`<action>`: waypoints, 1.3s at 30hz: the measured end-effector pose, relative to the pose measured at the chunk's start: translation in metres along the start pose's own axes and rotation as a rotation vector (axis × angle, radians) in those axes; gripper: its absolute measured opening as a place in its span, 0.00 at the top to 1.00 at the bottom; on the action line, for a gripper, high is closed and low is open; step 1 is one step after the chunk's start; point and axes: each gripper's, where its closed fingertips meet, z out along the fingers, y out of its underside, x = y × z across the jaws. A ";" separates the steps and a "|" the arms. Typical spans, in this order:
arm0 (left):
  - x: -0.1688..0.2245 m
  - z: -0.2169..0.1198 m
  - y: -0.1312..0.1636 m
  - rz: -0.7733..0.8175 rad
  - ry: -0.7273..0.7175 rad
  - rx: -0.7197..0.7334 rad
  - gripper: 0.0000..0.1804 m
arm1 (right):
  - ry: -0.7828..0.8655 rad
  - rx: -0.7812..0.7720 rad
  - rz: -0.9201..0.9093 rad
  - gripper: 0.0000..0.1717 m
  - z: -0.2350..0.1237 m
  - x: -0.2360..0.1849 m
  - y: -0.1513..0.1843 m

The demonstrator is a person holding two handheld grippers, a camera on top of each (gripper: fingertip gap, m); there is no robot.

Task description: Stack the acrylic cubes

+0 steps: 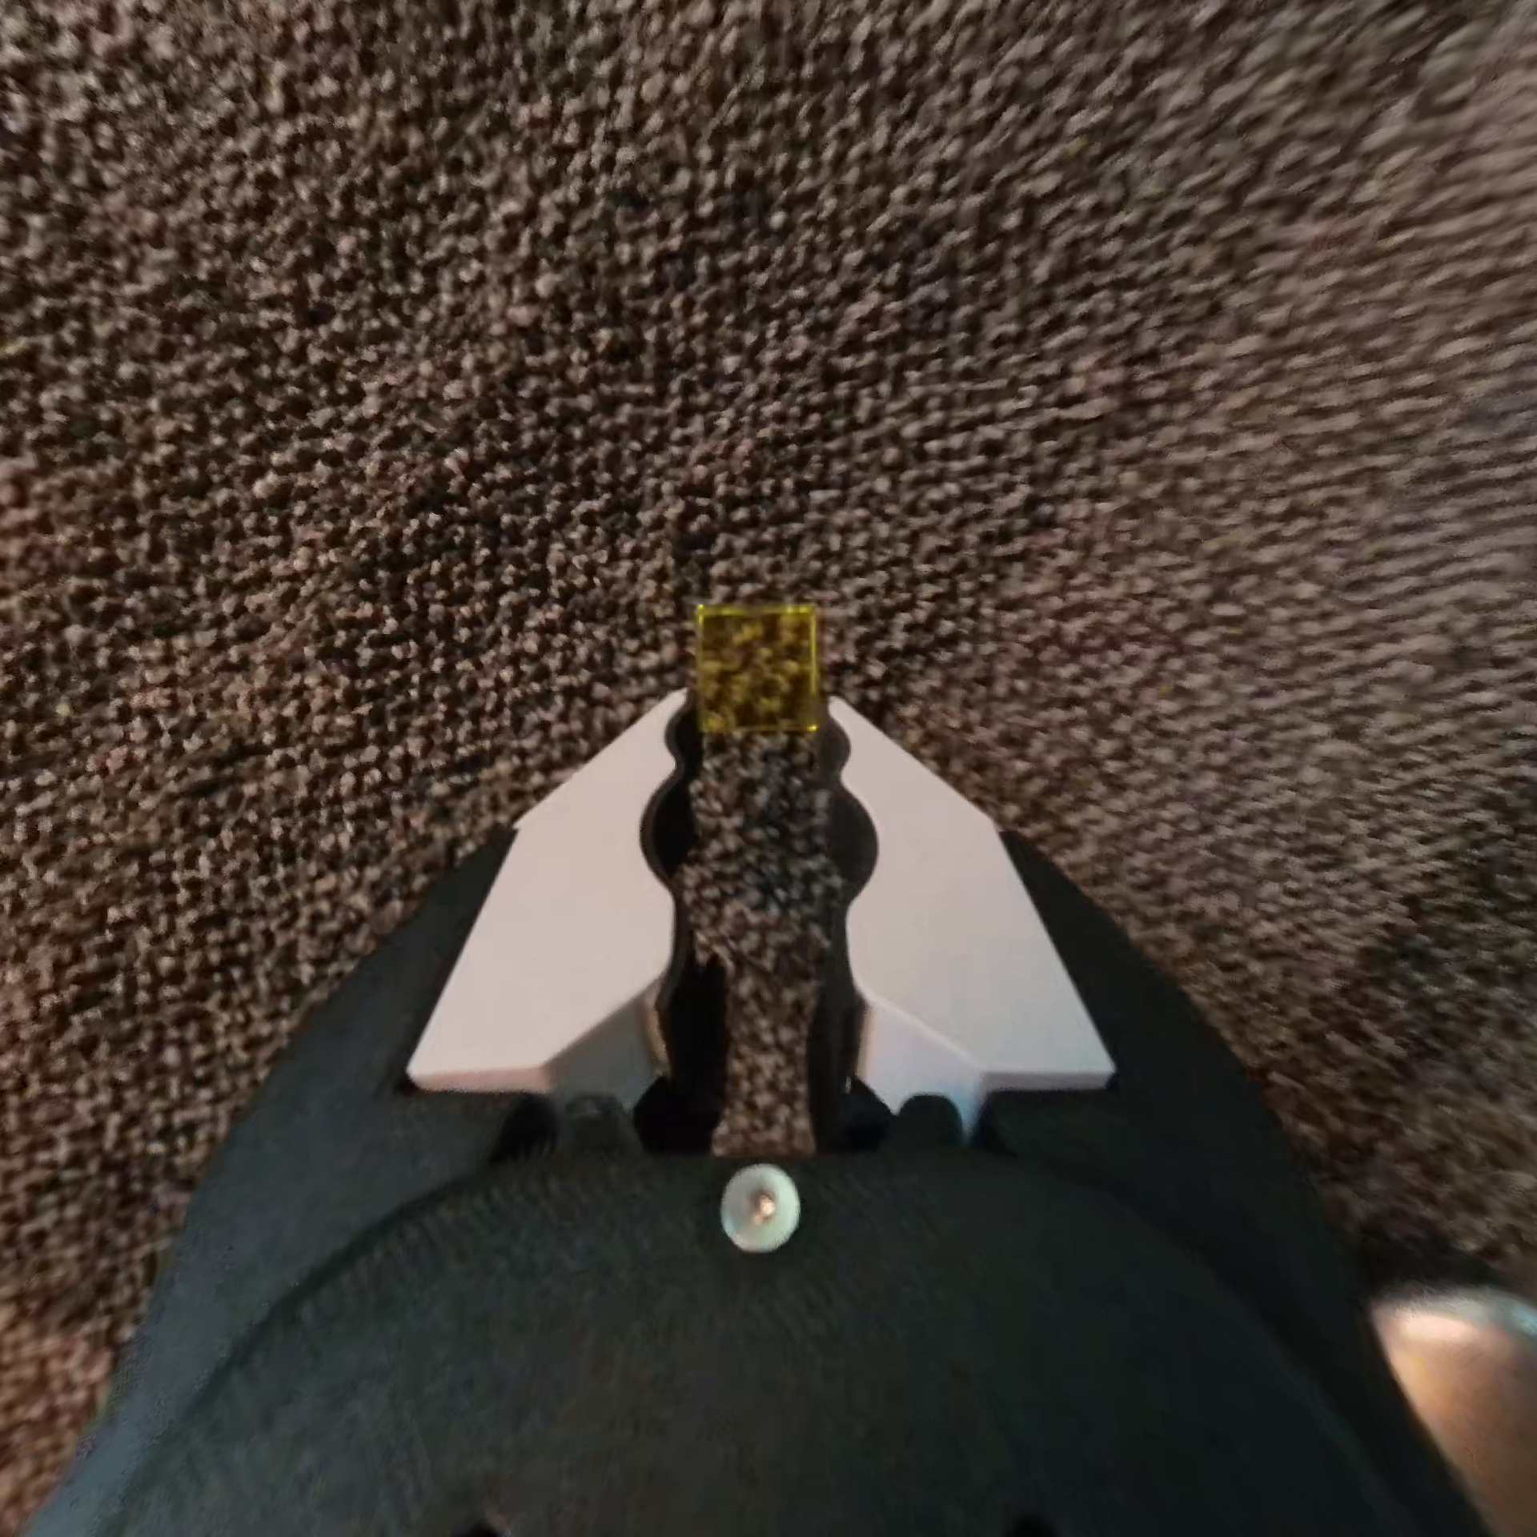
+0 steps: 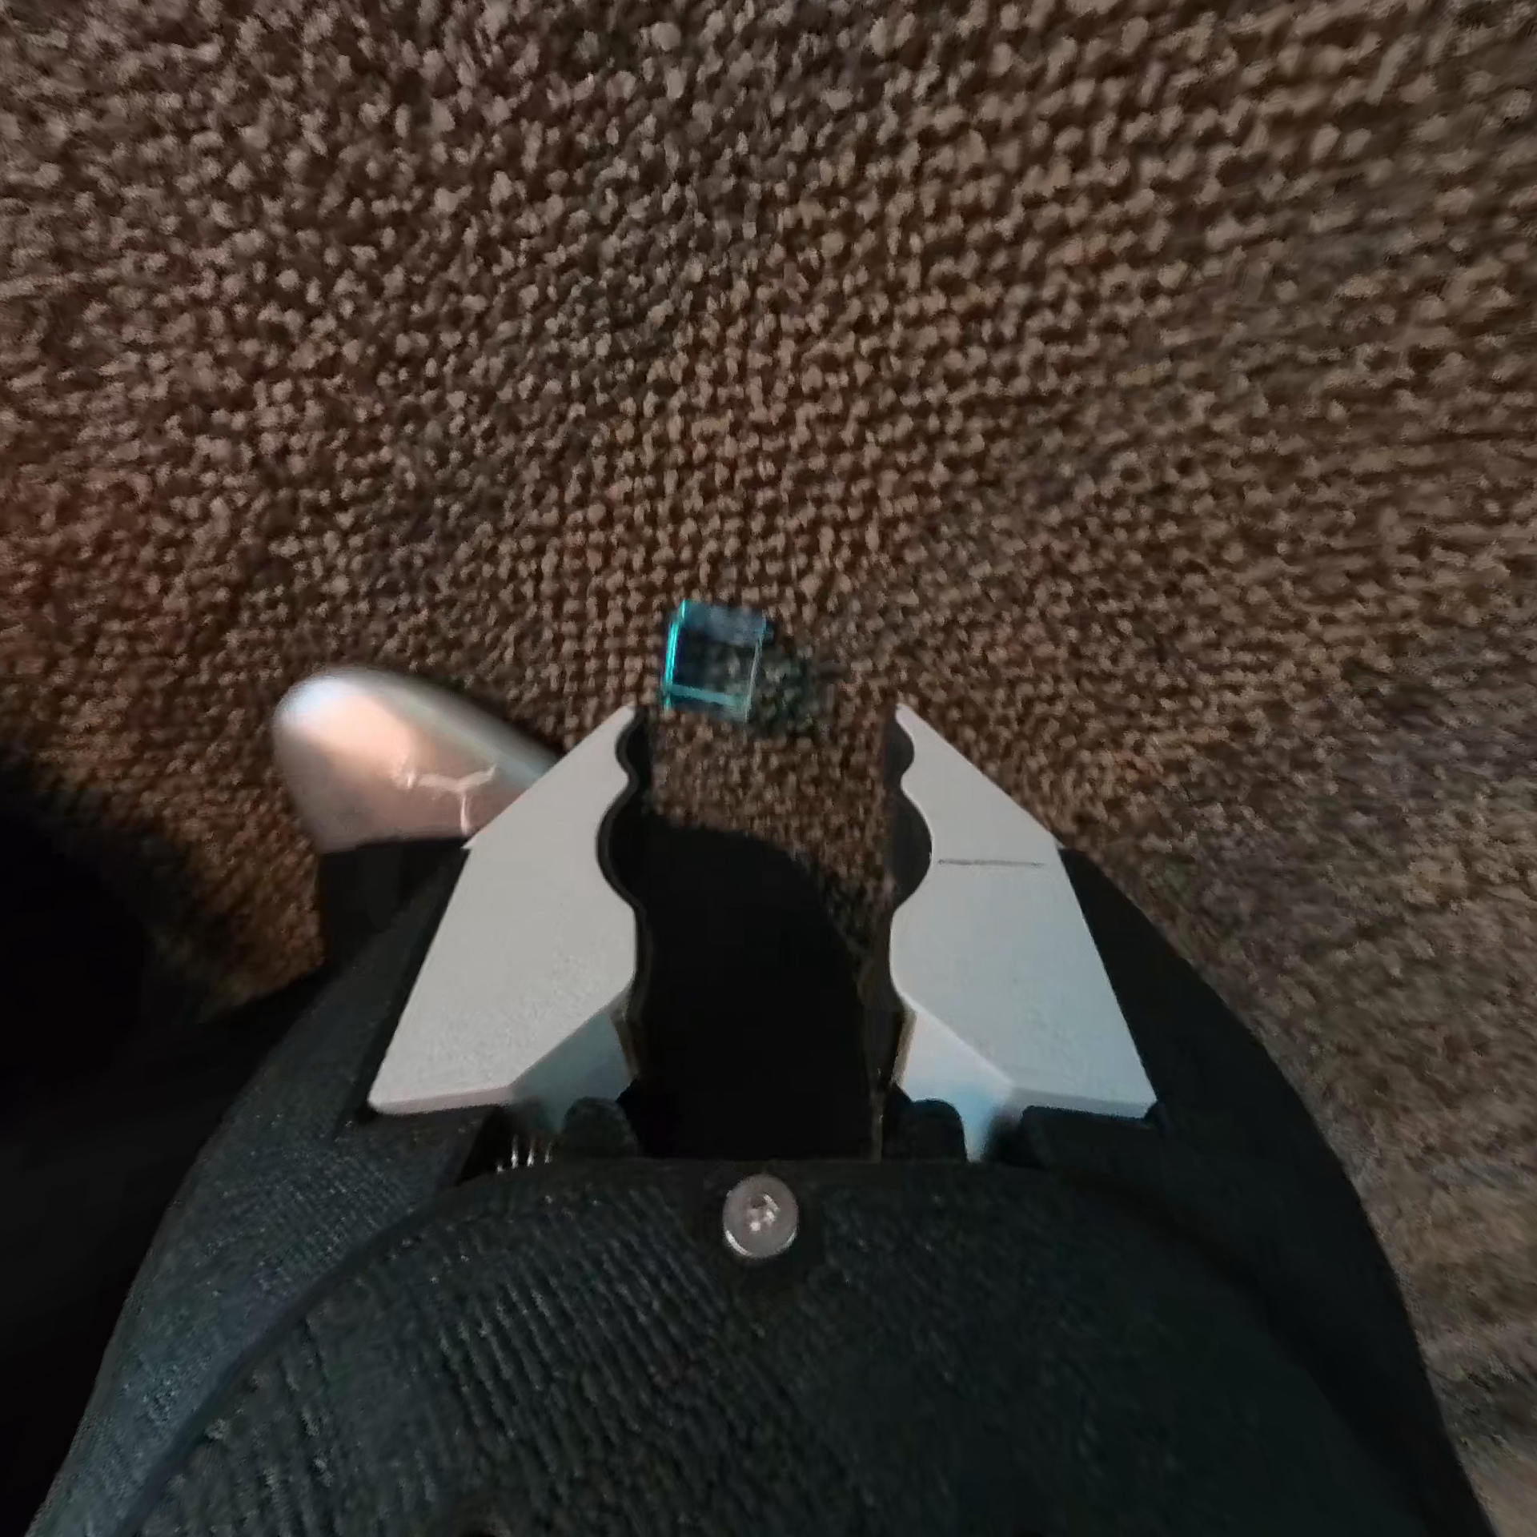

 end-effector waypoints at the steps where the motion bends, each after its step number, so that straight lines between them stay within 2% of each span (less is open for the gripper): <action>1: 0.008 -0.012 0.000 -0.004 0.013 0.022 0.86 | -0.008 -0.008 0.002 0.69 0.005 -0.004 -0.002; 5: 0.050 -0.067 0.011 0.041 0.071 0.076 0.86 | -0.023 -0.048 0.022 0.72 0.018 -0.014 0.000; 9: 0.097 -0.120 0.023 0.064 0.122 0.086 0.86 | -0.050 -0.127 0.079 0.86 0.025 -0.021 0.003; 11: 0.121 -0.155 0.022 0.091 0.142 0.096 0.86 | -0.119 -0.201 0.025 0.86 0.010 -0.040 0.004; 12: 0.134 -0.179 0.020 0.103 0.147 0.111 0.86 | -0.132 -0.194 -0.057 0.86 -0.007 -0.049 -0.002; 15: 0.169 -0.252 0.010 0.142 0.190 0.109 0.86 | -0.200 -0.103 -0.310 0.86 -0.088 -0.091 -0.031; 17: 0.192 -0.306 -0.013 0.147 0.230 0.129 0.86 | -0.248 -0.025 -0.426 0.86 -0.157 -0.122 -0.051; 22: 0.242 -0.439 -0.107 0.153 0.348 0.256 0.86 | -0.327 0.121 -0.554 0.86 -0.340 -0.184 -0.087; 26: 0.282 -0.539 -0.178 0.252 0.462 0.385 0.86 | -0.343 0.193 -0.669 0.86 -0.468 -0.205 -0.101; 28: 0.302 -0.582 -0.207 0.344 0.520 0.437 0.86 | -0.318 0.245 -0.712 0.86 -0.527 -0.203 -0.105; 31: 0.331 -0.643 -0.248 0.528 0.614 0.520 0.86 | -0.245 0.400 -0.667 0.86 -0.613 -0.189 -0.113; 35: 0.373 -0.717 -0.292 0.766 0.729 0.637 0.86 | -0.066 0.687 -0.426 0.86 -0.727 -0.141 -0.112; 39: 0.426 -0.778 -0.308 0.878 0.910 0.706 0.86 | 0.173 0.927 -0.119 0.86 -0.824 -0.074 -0.077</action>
